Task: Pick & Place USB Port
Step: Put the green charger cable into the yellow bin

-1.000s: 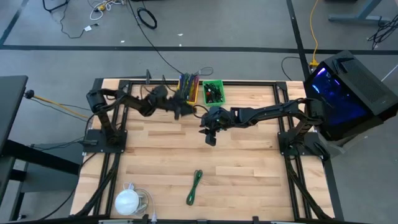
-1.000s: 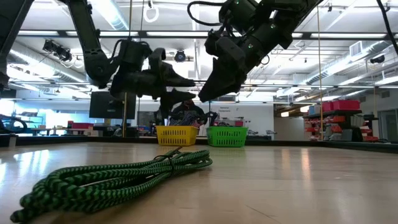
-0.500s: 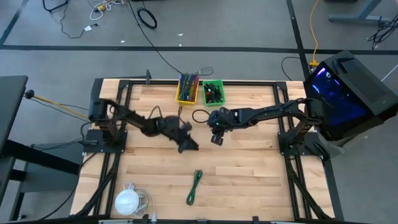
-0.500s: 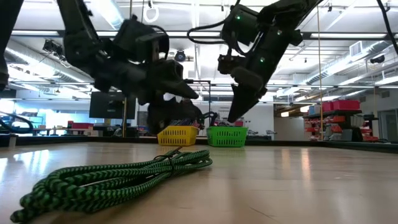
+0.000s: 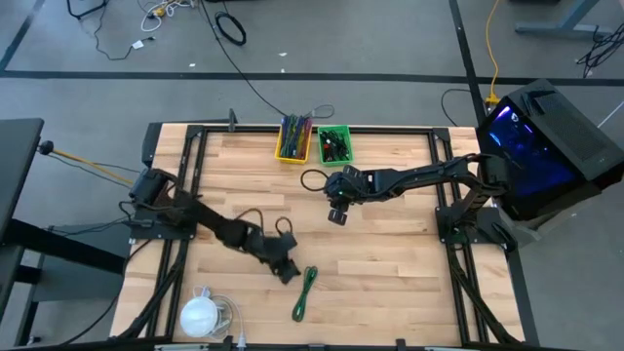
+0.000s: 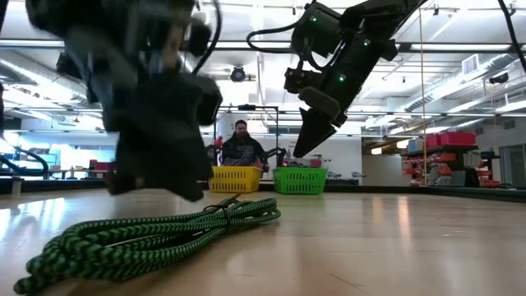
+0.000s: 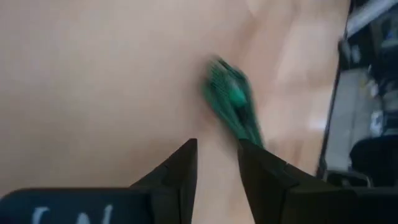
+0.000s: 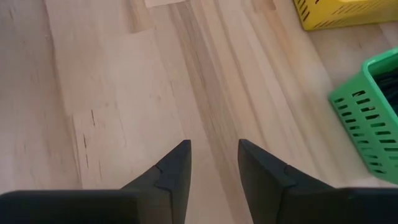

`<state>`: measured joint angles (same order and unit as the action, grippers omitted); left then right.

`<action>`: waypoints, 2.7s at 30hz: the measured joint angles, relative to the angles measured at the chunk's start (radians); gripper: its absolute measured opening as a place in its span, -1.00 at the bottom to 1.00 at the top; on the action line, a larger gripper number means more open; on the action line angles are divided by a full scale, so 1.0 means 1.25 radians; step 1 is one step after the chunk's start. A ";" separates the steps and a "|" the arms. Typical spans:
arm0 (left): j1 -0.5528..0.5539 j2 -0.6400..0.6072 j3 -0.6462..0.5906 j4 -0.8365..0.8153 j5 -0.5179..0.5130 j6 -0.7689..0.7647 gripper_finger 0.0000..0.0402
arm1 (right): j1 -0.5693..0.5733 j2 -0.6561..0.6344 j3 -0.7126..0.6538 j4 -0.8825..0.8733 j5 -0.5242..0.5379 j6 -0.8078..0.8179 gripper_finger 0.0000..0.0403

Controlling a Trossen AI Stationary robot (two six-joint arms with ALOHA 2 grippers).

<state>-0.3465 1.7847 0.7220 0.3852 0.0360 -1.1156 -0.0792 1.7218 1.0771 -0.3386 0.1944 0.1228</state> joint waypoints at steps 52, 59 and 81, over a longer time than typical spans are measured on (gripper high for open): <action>-0.050 0.138 0.268 -0.268 -0.071 -0.098 -0.58 | -0.008 0.000 -0.163 0.139 -0.001 -0.006 -0.35; -0.042 0.138 0.267 -0.268 -0.076 -0.047 -0.96 | -0.008 0.000 -0.163 0.138 -0.001 -0.006 -0.35; 0.137 -0.304 0.264 -0.782 -0.321 0.285 -0.97 | -0.016 0.000 -0.164 0.160 -0.001 0.015 -0.35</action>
<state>-0.1757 1.4045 1.0516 -0.5927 -0.3658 -0.7589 -0.0990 1.7218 0.8722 -0.1385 0.1934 0.1414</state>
